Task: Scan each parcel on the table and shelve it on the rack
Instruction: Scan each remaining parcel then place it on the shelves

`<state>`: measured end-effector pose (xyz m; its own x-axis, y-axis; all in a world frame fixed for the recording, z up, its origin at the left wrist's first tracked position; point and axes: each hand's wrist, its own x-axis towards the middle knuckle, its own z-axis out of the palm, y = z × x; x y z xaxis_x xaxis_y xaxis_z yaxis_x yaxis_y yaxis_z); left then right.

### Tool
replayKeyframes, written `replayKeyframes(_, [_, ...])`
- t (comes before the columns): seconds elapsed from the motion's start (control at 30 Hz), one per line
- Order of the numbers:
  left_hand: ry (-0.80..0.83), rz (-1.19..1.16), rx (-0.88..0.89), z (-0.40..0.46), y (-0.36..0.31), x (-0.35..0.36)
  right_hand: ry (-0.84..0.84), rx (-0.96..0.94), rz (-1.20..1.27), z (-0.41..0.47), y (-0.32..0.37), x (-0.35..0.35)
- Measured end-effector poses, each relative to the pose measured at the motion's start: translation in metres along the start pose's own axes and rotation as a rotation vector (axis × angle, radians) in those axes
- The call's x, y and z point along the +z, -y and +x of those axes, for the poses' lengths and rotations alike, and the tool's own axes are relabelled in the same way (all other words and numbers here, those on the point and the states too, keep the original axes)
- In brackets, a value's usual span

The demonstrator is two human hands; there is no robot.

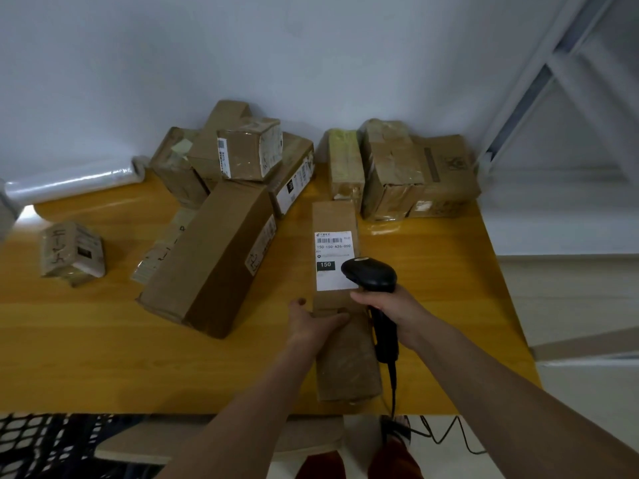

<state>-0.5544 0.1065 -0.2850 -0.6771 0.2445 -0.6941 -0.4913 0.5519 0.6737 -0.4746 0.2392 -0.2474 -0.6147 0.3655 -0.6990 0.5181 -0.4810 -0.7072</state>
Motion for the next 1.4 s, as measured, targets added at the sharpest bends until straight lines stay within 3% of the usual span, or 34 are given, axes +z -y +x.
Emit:
replayKeyframes(0.3, [0.491, -0.193, -0.121, -0.014, -0.015, -0.025, -0.021, 0.002, -0.027, -0.012, 0.01, -0.013])
replayKeyframes(0.4, [0.578, -0.141, -0.099, -0.016, -0.024, -0.032, -0.005, -0.042, -0.058, -0.022, 0.017, -0.017])
replayKeyframes(0.73, [0.573, 0.141, 0.156, -0.041, -0.092, -0.044, 0.048, -0.312, -0.238, -0.068, 0.076, -0.017])
replayKeyframes(0.93, [0.68, -0.12, 0.197, -0.063, -0.139, -0.052, 0.075, -0.447, -0.289, -0.101, 0.123, -0.023])
replayKeyframes(1.17, [0.565, -0.229, 0.321, -0.088, -0.2, -0.059, -0.099, -0.668, -0.17, -0.133, 0.165, -0.014])
replayKeyframes(1.4, [0.479, -0.272, 0.289, -0.093, -0.217, -0.067, 0.008, -0.719, -0.218, -0.163, 0.178, -0.021])
